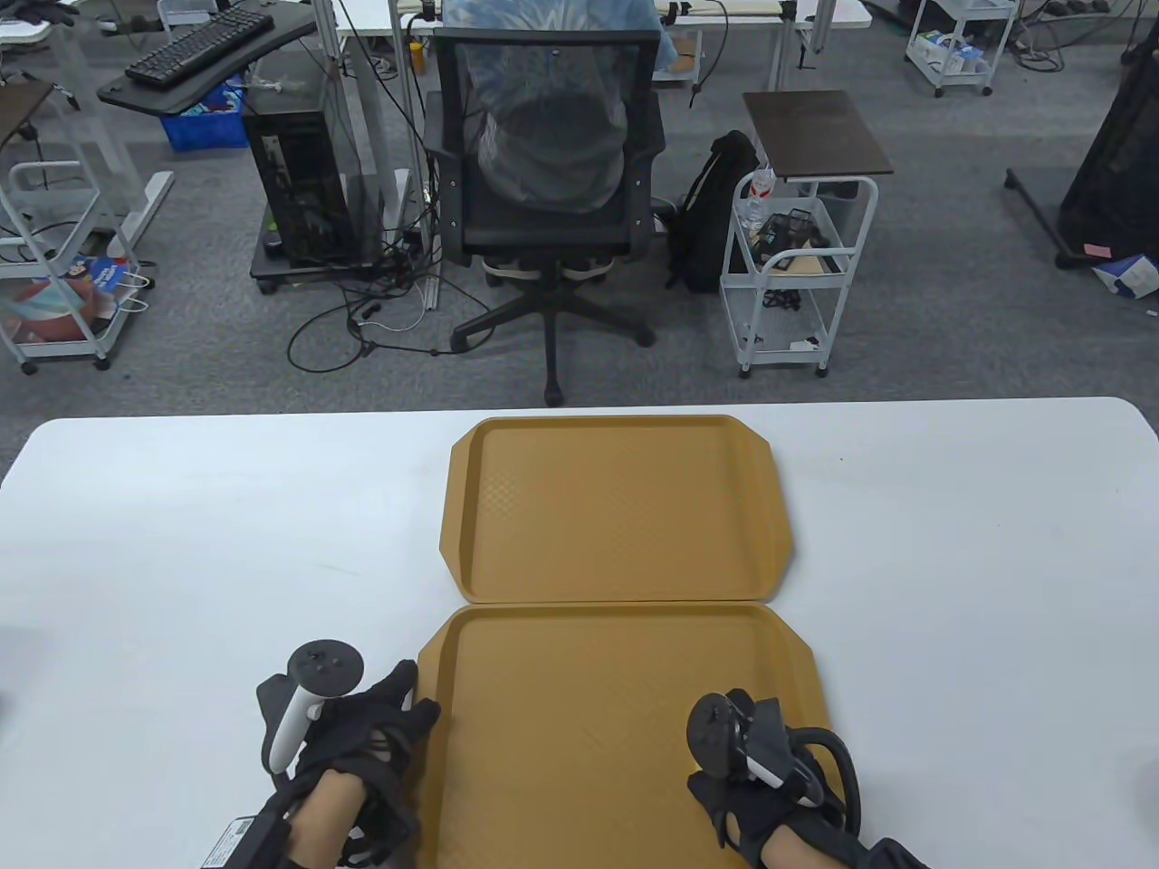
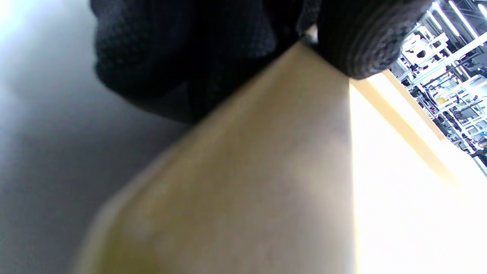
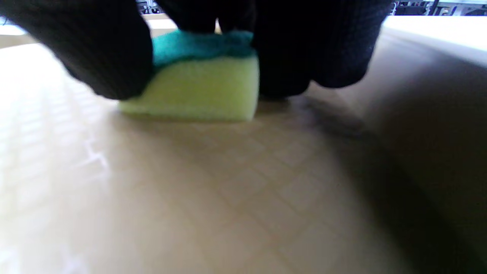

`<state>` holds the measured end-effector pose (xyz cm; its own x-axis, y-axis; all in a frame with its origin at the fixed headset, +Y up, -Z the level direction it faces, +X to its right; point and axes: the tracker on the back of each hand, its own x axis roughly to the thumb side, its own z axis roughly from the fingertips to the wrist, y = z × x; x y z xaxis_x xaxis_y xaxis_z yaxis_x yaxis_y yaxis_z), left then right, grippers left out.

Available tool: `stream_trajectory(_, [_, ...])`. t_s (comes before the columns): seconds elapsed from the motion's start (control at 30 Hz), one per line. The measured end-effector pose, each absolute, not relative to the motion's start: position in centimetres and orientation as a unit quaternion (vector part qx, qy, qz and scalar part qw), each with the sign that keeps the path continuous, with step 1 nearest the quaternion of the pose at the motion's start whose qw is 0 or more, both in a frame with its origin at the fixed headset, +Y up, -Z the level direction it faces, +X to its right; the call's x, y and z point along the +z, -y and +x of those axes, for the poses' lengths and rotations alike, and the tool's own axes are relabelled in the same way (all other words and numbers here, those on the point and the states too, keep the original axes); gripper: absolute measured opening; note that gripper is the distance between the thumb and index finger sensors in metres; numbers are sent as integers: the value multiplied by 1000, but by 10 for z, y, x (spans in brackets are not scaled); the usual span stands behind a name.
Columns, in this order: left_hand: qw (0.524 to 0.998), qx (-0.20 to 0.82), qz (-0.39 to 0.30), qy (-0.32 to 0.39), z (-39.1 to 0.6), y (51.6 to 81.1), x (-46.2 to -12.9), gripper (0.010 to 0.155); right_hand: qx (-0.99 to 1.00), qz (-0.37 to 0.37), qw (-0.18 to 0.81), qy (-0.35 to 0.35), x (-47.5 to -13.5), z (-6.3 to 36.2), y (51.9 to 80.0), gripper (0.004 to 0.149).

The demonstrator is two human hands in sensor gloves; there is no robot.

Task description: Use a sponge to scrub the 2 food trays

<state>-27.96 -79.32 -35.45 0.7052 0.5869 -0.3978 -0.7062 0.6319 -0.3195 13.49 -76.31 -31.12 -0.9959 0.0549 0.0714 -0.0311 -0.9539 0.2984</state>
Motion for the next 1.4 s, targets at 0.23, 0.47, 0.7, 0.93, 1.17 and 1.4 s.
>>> stream_trajectory(0.23, [908,333,-221,-125,-276,791,-353,70,994,23,24,-106,-308,132,765,78])
stream_trajectory(0.47, [914,315,-233,-107,-269,786,-353,80,996,26,32,-77,-306,132,754,74])
stream_trajectory(0.7, [909,310,-263,-93,-267,783,-354,93,993,21,117,-9,-303,157,721,72])
stream_trajectory(0.93, [836,457,-278,-120,-277,779,-353,100,987,7,160,6,-301,179,709,72])
stream_trajectory(1.17, [835,482,-260,-49,-271,773,-355,74,985,8,174,21,-300,188,702,72])
stream_trajectory(1.4, [849,468,-240,-53,-269,771,-352,69,982,14,186,32,-299,191,700,71])
